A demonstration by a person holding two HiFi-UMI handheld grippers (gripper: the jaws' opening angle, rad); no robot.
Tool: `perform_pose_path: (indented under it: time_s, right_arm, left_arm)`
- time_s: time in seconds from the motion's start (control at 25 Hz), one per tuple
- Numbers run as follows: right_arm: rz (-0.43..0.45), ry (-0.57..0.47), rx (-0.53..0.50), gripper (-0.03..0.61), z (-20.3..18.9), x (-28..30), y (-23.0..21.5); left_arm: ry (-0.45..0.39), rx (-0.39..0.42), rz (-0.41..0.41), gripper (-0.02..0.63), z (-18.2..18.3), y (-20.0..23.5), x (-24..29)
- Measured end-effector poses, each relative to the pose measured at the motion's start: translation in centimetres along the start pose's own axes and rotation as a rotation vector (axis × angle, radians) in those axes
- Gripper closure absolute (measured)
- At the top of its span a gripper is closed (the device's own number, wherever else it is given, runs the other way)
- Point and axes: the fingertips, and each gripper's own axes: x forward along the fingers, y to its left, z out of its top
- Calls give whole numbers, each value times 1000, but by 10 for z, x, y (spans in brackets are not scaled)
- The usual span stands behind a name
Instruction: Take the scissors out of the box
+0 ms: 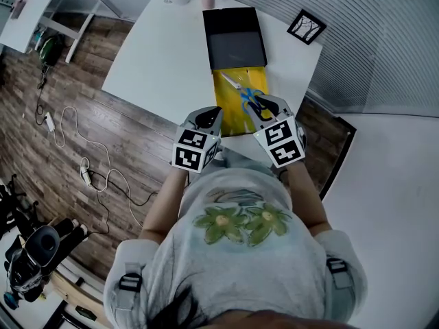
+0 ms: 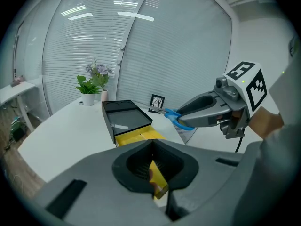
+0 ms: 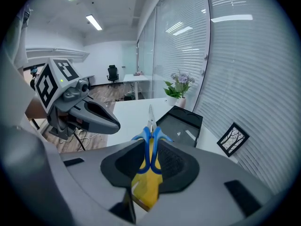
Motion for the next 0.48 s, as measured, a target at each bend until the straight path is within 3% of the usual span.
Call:
perform_pose_path:
  time_s: [0.48]
  right_arm:
    - [17, -49, -13, 491, 13, -20, 5]
  left_arm:
    - [-8, -12, 1, 607, 3, 2, -5]
